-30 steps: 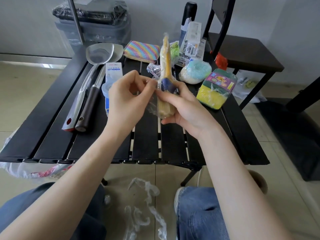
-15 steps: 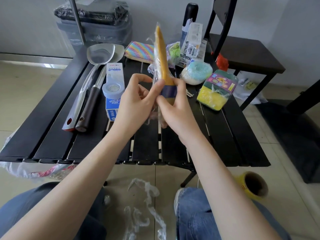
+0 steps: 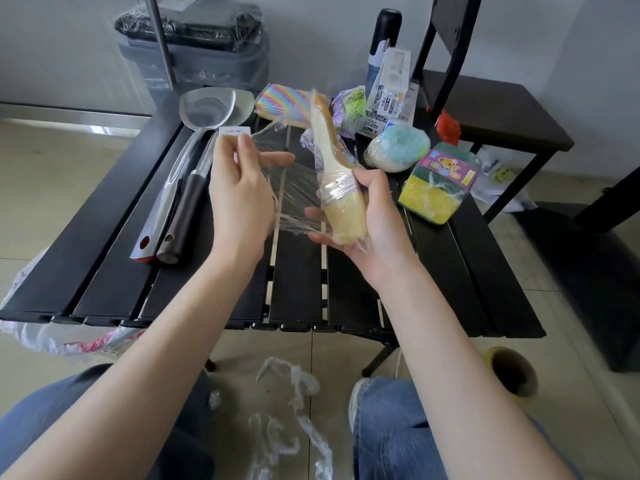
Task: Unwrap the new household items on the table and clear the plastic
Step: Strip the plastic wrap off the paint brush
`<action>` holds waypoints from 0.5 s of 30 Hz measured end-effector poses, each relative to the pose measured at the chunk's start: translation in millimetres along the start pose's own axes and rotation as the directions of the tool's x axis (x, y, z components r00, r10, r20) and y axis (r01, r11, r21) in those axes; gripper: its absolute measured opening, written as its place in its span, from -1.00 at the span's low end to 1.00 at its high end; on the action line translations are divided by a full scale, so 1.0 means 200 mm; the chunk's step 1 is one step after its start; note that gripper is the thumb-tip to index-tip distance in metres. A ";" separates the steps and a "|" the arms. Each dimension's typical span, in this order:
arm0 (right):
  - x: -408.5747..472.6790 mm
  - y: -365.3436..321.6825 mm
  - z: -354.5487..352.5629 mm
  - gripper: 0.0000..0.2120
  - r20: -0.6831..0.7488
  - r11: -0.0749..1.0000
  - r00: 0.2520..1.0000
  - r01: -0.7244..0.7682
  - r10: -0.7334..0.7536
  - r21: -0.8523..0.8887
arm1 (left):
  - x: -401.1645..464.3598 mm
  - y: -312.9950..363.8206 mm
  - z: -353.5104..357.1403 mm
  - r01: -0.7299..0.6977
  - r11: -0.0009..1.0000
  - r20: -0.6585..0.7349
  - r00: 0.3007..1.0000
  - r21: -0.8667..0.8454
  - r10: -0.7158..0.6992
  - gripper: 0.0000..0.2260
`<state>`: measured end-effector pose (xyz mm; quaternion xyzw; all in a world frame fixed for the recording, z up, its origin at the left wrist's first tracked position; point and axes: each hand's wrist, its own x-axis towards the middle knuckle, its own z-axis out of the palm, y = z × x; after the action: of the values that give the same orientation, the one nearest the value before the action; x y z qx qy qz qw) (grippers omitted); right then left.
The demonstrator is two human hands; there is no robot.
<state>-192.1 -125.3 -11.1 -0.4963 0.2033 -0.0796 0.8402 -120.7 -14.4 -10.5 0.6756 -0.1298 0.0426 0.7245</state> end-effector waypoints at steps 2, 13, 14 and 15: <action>0.00 -0.01 -0.01 -0.64 0.011 0.997 0.999 -0.049 0.048 0.067 | 0.00 0.02 -0.01 0.018 0.999 0.046 0.999 -0.037 -0.017 -0.77; 0.01 0.03 0.03 -0.75 -0.070 0.993 0.996 -0.070 0.063 -0.100 | -0.07 0.11 0.03 0.022 0.985 0.310 0.950 -0.169 0.032 -0.75; 0.01 0.04 0.04 -0.78 -0.095 0.994 0.995 -0.050 0.041 -0.097 | -0.07 0.11 0.03 0.021 0.984 0.307 0.951 -0.177 0.034 -0.76; 0.01 0.04 0.04 -0.79 -0.129 0.995 0.992 -0.020 0.007 -0.098 | -0.07 0.11 0.03 0.024 0.979 0.292 0.956 -0.202 0.037 -0.76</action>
<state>-187.2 -115.3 -15.0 -0.5297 0.2640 -0.0956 0.8004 -141.2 -16.9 7.5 0.5964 -0.2420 -0.0696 0.7622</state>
